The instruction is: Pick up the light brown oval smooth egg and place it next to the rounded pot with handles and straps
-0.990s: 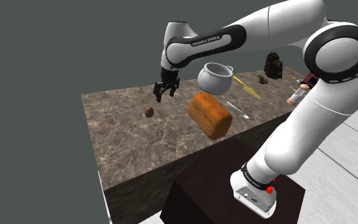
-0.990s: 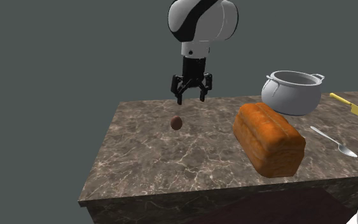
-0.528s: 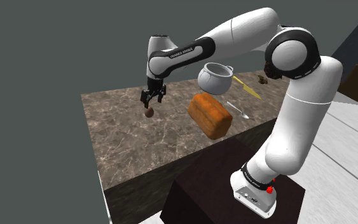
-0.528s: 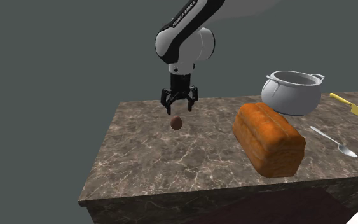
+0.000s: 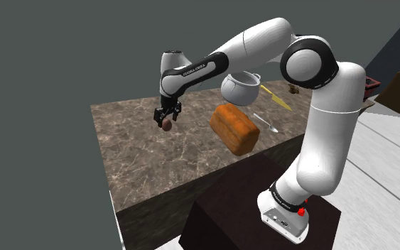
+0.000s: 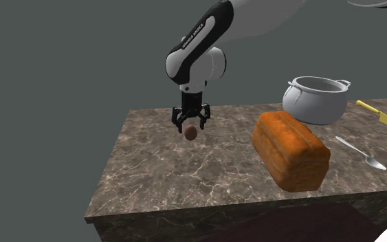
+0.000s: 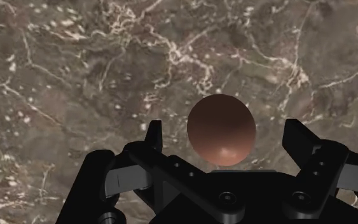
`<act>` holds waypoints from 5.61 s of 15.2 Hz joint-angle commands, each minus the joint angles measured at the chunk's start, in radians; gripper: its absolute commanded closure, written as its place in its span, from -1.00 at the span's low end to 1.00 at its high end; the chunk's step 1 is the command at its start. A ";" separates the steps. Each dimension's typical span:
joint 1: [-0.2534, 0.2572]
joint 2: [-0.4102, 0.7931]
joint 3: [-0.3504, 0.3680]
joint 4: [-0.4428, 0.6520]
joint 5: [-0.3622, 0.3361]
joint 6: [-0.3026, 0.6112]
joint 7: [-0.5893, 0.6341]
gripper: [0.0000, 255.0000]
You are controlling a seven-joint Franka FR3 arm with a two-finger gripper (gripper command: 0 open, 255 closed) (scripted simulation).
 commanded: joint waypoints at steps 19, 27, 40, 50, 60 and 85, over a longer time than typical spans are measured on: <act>0.002 0.005 0.000 -0.008 0.000 0.013 0.002 1.00; -0.002 -0.059 0.004 0.016 0.006 -0.074 0.002 1.00; -0.006 -0.139 0.008 0.086 0.015 -0.224 0.005 1.00; -0.008 -0.181 0.009 0.167 0.018 -0.346 0.009 1.00; -0.009 -0.202 0.010 0.273 0.020 -0.473 0.016 1.00; -0.250 -0.433 -0.200 0.041 0.006 -0.496 -0.430 1.00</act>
